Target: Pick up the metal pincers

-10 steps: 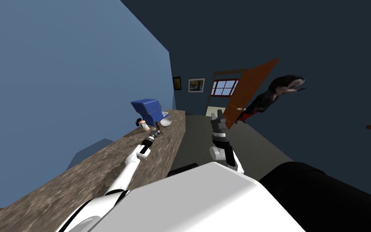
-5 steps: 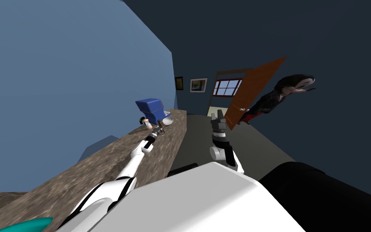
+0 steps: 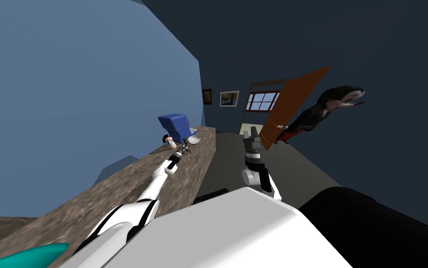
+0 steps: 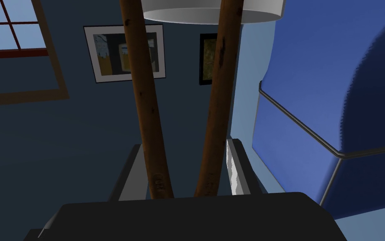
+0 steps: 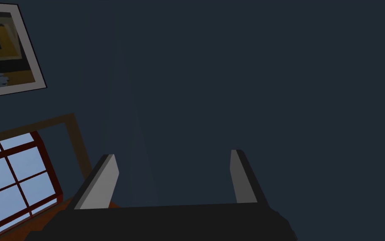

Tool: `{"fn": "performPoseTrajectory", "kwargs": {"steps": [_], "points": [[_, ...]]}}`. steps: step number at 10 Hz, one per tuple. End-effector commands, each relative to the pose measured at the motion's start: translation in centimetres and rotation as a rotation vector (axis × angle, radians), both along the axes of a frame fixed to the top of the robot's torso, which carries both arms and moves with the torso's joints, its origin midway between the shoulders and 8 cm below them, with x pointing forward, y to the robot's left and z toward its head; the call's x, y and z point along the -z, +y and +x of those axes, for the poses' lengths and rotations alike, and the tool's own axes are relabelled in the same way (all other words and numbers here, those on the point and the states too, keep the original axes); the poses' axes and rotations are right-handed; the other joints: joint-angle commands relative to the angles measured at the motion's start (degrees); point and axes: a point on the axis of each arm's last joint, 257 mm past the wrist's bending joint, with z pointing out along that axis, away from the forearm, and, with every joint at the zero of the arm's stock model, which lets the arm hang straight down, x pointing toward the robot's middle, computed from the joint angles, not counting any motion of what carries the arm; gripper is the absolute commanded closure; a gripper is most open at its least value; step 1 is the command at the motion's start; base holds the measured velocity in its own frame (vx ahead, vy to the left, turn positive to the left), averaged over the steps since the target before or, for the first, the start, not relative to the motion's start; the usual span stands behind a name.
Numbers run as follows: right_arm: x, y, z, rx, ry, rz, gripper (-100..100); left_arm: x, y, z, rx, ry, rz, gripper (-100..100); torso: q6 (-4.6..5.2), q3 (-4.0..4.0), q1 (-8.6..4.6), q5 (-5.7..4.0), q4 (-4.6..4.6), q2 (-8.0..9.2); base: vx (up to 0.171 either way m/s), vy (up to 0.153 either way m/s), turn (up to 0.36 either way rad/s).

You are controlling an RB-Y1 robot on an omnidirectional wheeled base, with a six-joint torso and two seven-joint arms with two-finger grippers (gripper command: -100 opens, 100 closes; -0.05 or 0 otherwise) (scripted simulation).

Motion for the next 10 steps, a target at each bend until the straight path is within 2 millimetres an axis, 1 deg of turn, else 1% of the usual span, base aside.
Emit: {"fn": "performPoseTrajectory", "kwargs": {"steps": [1, 3, 4, 5, 6, 7, 9, 10], "points": [[0.0, 0.0, 0.0, 0.000, 0.000, 0.000, 0, 0.0, 0.0, 0.0, 0.000, 0.000, 0.000, 100, 0.00, 0.00, 0.00, 0.00, 0.00, 0.00, 0.000, 0.000, 0.000], [0.0, 0.0, 0.0, 0.000, 0.000, 0.000, 0, 0.0, 0.0, 0.0, 0.000, 0.000, -0.001, 100, -0.01, -0.01, 0.01, -0.01, 0.00, -0.02, 0.000, 0.000, 0.000], [0.0, 0.0, 0.0, 0.000, 0.000, 0.000, 0, 0.0, 0.0, 0.0, 0.000, 0.000, -0.001, 0, -0.02, -0.01, 0.01, -0.02, 0.00, -0.02, 0.000, 0.000, 0.000], [0.0, 0.0, 0.0, 0.000, 0.000, 0.000, 0, 0.5, 1.7, -0.9, -0.033, 0.003, -0.008, 100, -0.02, -0.01, 0.01, -0.02, 0.00, -0.02, 0.053, -0.009, -0.169], [0.0, 0.0, 0.0, 0.000, 0.000, 0.000, 0, 0.7, 1.7, -1.7, -0.030, -0.004, -0.010, 100, 0.02, -0.06, -0.02, -0.02, 0.00, -0.14, 0.065, -0.006, -0.074], [0.0, 0.0, 0.0, 0.000, 0.000, 0.000, 0, 0.4, 3.3, -2.1, -0.060, -0.011, -0.014, 100, -0.01, -0.12, -0.01, -0.01, -0.04, -0.21, 0.082, -0.015, -0.131], [0.0, 0.0, 0.0, 0.000, 0.000, 0.000, 0, 1.3, 3.5, -3.6, -0.060, -0.007, -0.015, 100, -0.03, -0.16, -0.01, -0.02, -0.05, -0.28, 0.054, -0.001, -0.036], [0.0, 0.0, 0.0, 0.000, 0.000, 0.000, 0, 0.4, 4.9, -4.3, -0.083, -0.027, -0.018, 100, -0.10, -0.13, 0.05, 0.02, -0.14, -0.13, 0.048, 0.003, -0.151]]}}
